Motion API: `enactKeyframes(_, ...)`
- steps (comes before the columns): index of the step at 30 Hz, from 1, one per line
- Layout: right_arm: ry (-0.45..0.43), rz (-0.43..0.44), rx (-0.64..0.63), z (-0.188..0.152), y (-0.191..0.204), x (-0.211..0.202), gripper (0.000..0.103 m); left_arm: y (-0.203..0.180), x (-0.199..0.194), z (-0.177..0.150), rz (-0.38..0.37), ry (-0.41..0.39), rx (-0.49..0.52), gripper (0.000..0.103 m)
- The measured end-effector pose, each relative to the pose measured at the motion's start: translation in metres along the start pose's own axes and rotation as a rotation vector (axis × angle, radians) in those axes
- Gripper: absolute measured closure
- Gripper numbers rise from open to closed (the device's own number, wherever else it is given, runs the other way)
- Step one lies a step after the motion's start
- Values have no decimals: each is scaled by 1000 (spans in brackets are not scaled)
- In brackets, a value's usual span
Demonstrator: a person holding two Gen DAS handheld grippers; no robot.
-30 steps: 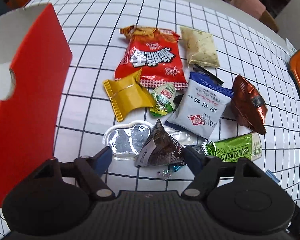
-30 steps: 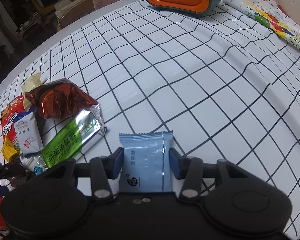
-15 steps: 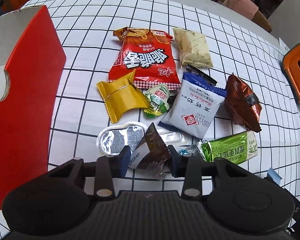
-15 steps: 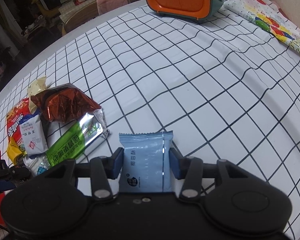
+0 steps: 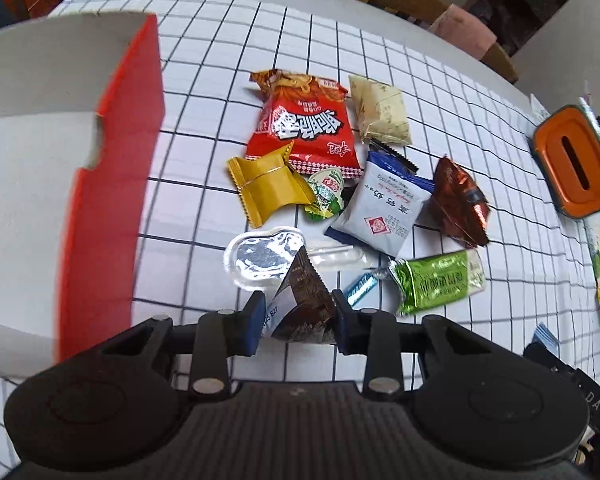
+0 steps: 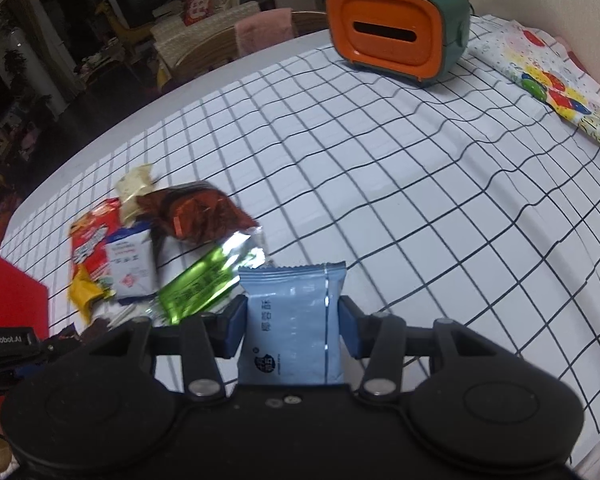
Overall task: Organize snacks
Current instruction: 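Grasp the dark chocolate piece with the left gripper while the right gripper holds the blue packet, then carry both snacks over the box and open both grippers to drop them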
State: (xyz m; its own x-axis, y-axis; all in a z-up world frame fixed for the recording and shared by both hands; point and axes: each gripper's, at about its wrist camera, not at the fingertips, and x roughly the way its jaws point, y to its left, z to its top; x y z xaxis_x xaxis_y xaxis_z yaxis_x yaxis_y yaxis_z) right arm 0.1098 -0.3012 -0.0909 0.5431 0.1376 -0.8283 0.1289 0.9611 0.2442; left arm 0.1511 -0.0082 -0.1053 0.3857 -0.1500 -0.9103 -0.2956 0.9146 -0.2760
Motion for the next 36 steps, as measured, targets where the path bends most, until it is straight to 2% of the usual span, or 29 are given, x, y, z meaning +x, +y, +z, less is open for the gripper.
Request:
enactKeyframes(9, 6, 70, -95, -10, 50, -37, 56, 21, -58, -1, -18, -29, 74, 70)
enactKeyframes(17, 9, 132, -215, -14, 110, -58, 56, 58, -99, 7, -20, -70, 80, 70)
enactKeyframes(26, -11, 210, -364, -16, 191, -62, 56, 112, -133, 20, 13, -128, 58, 70)
enactKeyframes(36, 0, 252, -488, -28, 271, -46, 56, 179, -144, 34, 81, -155, 8, 69)
